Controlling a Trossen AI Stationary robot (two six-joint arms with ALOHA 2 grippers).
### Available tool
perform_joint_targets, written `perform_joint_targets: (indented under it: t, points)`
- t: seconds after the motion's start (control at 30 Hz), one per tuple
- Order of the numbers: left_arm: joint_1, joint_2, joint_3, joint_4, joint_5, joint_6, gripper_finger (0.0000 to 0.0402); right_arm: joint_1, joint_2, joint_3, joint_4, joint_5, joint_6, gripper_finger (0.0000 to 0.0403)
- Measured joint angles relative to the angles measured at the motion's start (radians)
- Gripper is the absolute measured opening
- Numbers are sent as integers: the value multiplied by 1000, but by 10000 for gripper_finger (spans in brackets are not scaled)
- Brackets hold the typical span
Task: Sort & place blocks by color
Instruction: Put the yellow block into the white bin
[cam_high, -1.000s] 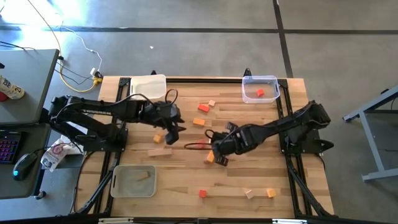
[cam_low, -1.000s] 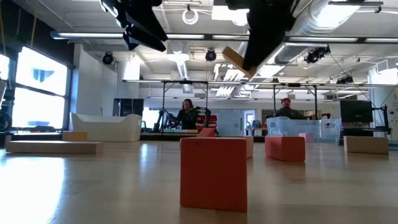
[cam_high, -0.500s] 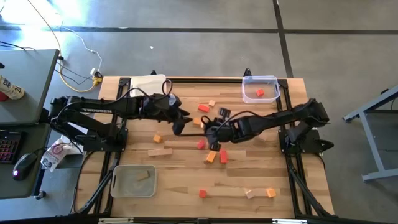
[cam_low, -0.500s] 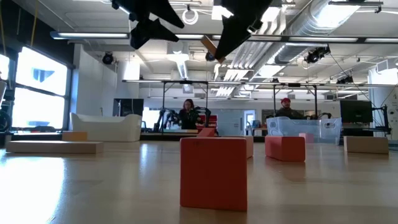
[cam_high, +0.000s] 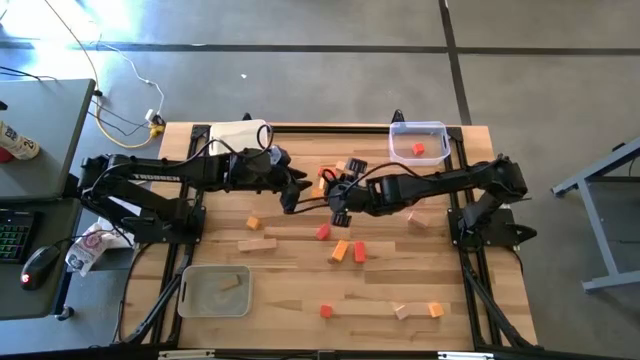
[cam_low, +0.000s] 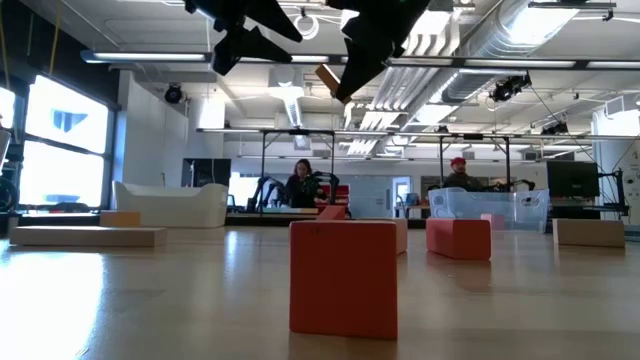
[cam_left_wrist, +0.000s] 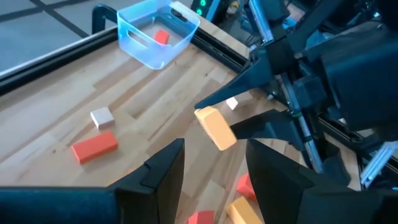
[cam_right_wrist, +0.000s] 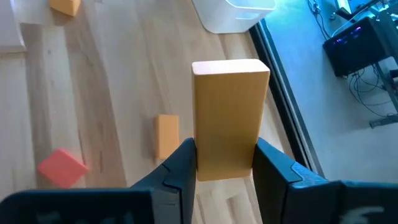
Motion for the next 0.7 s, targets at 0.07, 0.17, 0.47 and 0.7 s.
perform_joint_targets:
  t: [0.07, 0.17, 0.47, 0.7]
  points:
    - [0, 0, 0, 8, -13, 0, 158, -6, 0, 0, -2, 0, -22, 99]
    - [0, 0, 0, 15, -21, -14, 158, -14, 0, 0, -7, -1, -65, 99]
    - [0, 38, 1, 40, -17, -68, 158, -25, 0, 0, -25, 21, -200, 99]
    - [0, 105, 1, 118, 7, -94, 158, -25, 0, 0, -46, 47, -228, 99]
